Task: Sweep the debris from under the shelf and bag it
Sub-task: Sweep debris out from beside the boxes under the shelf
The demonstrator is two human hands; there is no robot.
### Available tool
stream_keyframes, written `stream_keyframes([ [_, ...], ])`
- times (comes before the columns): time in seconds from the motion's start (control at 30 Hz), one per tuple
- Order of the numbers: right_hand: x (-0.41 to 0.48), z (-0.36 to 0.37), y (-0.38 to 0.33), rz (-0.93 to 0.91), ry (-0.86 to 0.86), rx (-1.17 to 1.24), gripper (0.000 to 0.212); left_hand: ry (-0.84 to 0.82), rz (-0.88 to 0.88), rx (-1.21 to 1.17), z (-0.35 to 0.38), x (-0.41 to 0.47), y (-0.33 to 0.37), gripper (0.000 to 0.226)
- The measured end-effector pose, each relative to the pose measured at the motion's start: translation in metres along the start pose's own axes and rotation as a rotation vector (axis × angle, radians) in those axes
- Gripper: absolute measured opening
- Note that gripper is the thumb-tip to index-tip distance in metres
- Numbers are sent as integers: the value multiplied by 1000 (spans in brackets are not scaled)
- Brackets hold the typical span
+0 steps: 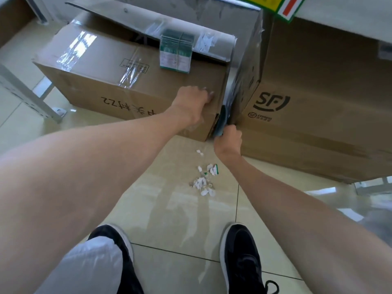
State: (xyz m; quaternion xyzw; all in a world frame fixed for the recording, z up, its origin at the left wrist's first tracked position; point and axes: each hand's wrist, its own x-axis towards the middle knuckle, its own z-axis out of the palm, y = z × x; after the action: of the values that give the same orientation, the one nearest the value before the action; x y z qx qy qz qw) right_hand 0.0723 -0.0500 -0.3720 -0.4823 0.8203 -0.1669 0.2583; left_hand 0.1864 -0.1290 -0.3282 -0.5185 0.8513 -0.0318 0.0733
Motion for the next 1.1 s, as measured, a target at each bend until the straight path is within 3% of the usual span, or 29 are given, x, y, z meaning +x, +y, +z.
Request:
stream_keyframes([
  [0.13,5,16,13,61,-38,107,18,2,-31,-6,6,3,0,84],
  [0.37,-46,13,38,18,-143,-41,26,-62,-49,-48,1,8,0,88],
  [0.53,-66,-1,27,-37,-82,-54,24,-23,-16,21,2,4,3,81],
  [0.73,-30,-5,1,-87,-24,-78,42,-23,-18,23,1,2,6,79],
  [0.9,4,5,-14,-154,-47,-162,28,-27,-42,9,4,3,5,80],
  [1.1,32,14,-16,-94,-7,-138,25,-27,-60,-13,5,3,8,80],
])
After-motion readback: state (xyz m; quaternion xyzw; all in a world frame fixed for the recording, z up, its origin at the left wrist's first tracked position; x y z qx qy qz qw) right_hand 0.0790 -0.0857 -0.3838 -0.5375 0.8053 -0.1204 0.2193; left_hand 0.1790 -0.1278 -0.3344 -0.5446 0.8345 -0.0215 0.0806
